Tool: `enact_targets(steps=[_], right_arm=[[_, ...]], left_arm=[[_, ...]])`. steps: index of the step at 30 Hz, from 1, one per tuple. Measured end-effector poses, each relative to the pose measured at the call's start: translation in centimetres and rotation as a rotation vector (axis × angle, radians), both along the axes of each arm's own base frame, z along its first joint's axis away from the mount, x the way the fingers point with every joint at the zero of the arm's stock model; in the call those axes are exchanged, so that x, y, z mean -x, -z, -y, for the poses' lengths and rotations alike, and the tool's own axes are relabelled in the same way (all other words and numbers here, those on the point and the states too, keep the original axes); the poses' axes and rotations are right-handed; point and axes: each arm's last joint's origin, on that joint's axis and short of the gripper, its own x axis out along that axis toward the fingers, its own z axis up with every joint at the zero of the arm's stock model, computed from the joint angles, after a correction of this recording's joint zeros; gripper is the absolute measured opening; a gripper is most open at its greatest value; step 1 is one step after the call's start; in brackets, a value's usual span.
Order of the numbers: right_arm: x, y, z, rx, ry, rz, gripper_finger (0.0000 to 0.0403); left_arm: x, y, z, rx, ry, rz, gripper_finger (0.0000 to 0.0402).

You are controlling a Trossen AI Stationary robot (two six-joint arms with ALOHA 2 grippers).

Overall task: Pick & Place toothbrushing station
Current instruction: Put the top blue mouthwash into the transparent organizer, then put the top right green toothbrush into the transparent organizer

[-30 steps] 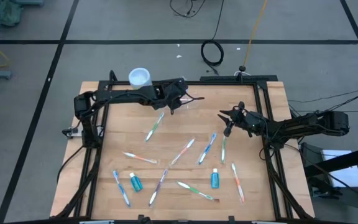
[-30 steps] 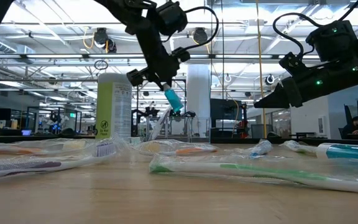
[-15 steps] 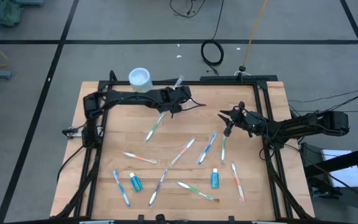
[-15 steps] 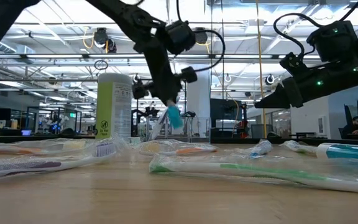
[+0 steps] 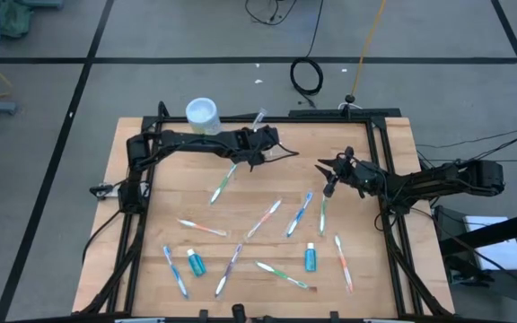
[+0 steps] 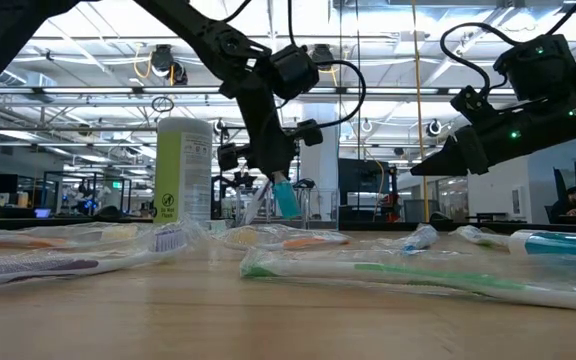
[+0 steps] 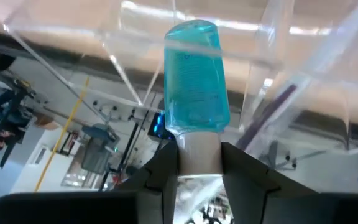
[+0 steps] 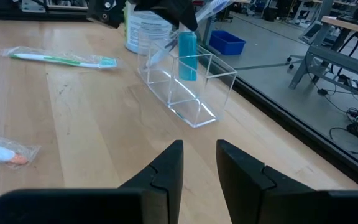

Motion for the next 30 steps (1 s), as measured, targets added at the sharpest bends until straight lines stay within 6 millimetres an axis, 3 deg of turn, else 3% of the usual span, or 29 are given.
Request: enact_targets(steps=[15,23,30], right_arm=[[0.0,0.0,0.0,0.000,0.000,0.000,0.0086],[0.0,0.0,0.0,0.000,0.000,-0.001,0.0086],[0.0,0.0,0.0,0.000,0.000,-0.001,0.0086]], left_arm=[[-0.3,0.2,0.3,0.189,0.012,0.159,0.0149],[-0.6,-0.6,-0.6,0.070,-0.143,0.315,0.0149],[-1.1,-1.2,-0.7,0.037,-0.172,0.410,0.0149]])
